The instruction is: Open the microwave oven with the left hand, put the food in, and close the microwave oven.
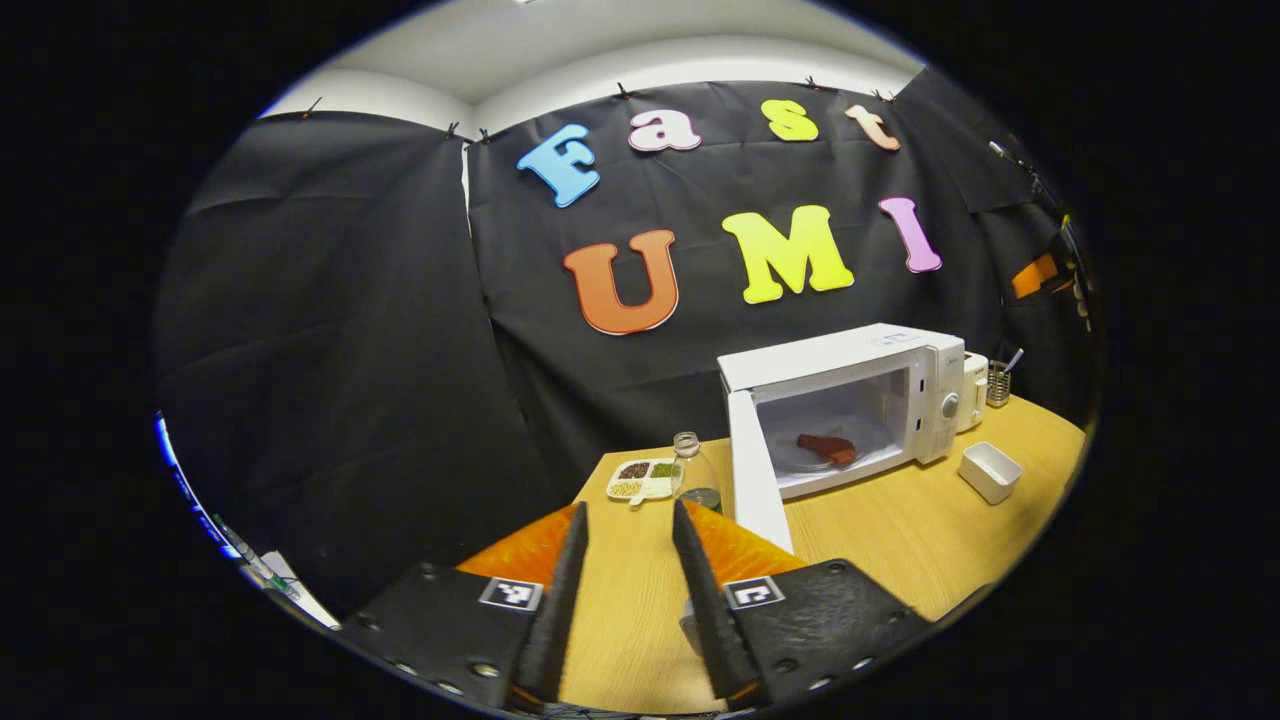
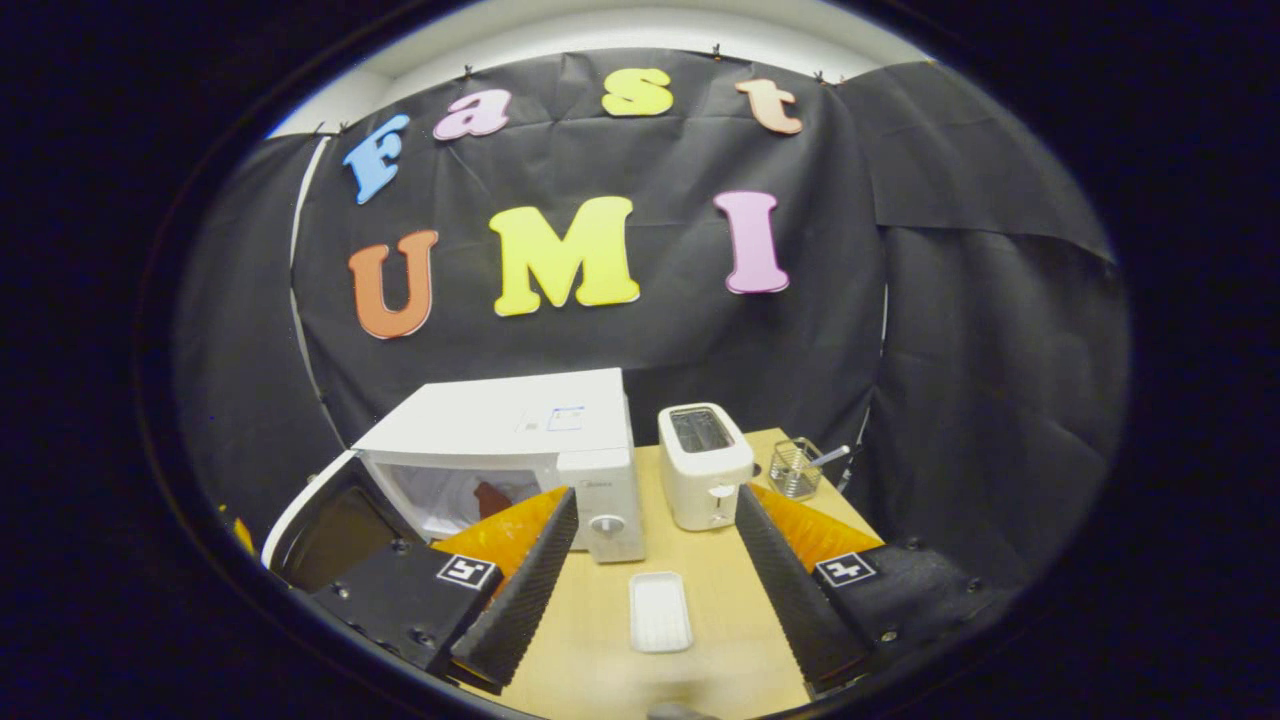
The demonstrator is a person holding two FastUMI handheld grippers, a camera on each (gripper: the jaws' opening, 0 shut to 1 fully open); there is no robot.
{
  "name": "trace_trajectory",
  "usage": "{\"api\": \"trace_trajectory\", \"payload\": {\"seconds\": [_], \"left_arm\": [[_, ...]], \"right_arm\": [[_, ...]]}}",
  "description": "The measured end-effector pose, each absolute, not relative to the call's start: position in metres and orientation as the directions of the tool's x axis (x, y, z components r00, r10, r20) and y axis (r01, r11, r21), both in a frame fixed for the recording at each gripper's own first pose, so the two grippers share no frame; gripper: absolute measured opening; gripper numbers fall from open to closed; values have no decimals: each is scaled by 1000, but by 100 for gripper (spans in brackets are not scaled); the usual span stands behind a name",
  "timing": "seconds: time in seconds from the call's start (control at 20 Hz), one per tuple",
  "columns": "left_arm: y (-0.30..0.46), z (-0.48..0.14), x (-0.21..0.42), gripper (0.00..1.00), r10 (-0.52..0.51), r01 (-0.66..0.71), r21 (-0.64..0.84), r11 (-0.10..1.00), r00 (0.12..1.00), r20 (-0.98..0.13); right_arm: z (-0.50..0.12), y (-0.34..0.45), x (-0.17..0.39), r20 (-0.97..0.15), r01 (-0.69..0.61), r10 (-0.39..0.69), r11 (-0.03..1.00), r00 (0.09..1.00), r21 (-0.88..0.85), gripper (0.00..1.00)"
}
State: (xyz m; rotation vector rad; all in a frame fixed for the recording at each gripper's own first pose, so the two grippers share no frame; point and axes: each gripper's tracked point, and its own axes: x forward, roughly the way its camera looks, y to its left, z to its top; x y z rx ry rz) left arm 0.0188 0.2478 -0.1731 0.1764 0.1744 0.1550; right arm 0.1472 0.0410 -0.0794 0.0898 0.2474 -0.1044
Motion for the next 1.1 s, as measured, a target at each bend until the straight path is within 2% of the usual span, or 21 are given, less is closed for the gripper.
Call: {"api": "trace_trajectory", "payload": {"seconds": [0.05, 0.1, 0.15, 0.25, 0.65, 0.7, 0.75, 1.1], "left_arm": [[251, -180, 20, 25, 166, -134, 189, 973, 972, -165], [255, -188, 20, 17, 180, -146, 191, 971, 969, -171], [259, -195, 20, 0, 180, -149, 172, 974, 967, -179], [260, -212, 23, 0, 171, -152, 105, 983, 963, -210], [243, -247, 27, 0, 121, -93, 121, 988, 958, -259], [236, -250, 27, 0, 106, -78, 115, 990, 958, -265], [228, -250, 26, 0, 93, -64, 114, 991, 960, -265], [160, -256, 25, 0, -26, 45, 58, 997, 956, -291]], "right_arm": [[-78, 38, 139, -257, 112, -88, 990, 962, 82, 100], [-75, 34, 130, -265, 112, -86, 990, 960, 86, 100], [-72, 28, 123, -268, 116, -88, 989, 959, 89, 100], [-67, 23, 110, -274, 123, -85, 984, 958, 125, 100], [-50, 3, 77, -268, 148, -104, 978, 958, 148, 100], [-49, 3, 75, -273, 142, -98, 979, 957, 147, 90], [-51, 3, 74, -281, 139, -92, 979, 955, 151, 100], [-45, -13, 69, -279, 149, -97, 974, 955, 171, 100]]}}
